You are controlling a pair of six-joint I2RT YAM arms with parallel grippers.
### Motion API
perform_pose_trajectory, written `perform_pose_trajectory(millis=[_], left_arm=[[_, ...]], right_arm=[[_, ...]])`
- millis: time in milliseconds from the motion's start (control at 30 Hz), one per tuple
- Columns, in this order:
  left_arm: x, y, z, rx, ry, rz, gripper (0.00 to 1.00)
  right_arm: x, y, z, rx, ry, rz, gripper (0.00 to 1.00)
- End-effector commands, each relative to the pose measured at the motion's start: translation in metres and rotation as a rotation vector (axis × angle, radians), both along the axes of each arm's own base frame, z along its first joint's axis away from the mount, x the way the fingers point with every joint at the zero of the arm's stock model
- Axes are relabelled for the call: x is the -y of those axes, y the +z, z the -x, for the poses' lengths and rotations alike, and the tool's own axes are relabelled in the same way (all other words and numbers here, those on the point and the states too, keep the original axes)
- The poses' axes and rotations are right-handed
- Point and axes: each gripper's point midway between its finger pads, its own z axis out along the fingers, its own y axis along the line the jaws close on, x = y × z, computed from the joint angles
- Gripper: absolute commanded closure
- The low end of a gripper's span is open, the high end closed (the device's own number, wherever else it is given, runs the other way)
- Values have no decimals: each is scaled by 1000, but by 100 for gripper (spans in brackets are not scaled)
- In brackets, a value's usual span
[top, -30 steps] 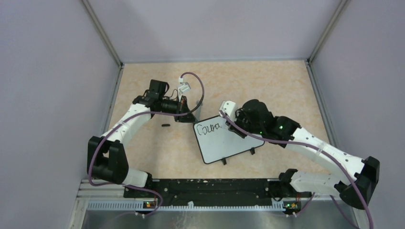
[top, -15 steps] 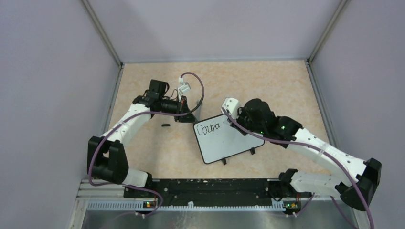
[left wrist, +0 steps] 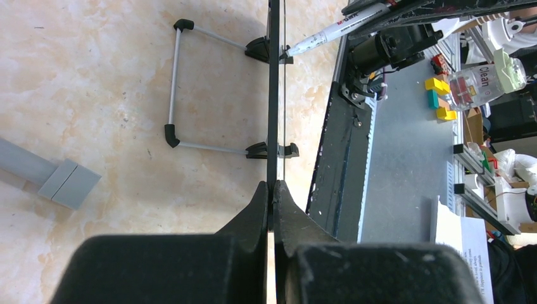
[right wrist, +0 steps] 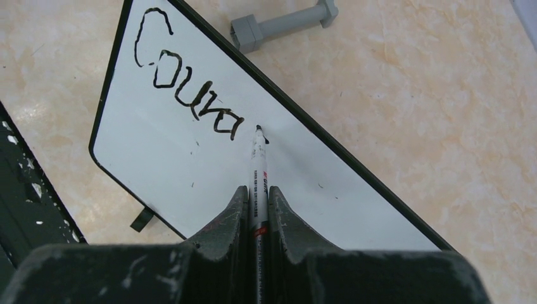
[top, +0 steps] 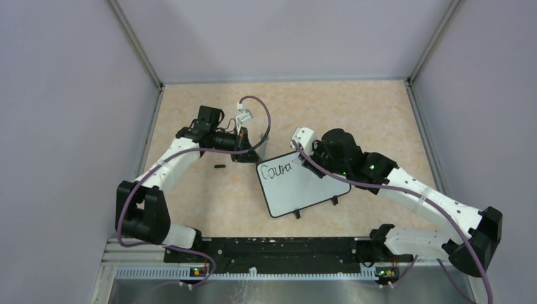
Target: Write a sentence on the whiteboard
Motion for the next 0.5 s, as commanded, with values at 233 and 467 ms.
perform_pose_trajectory(millis=[233,467], left_arm=[[0,-2,14,-13,-24,6,100],[0,-2,13,-13,-25,6,100]], right_arm=[[-11,4,-1,-7,40,-25,100],[1,-5,6,-18,32,8,100]])
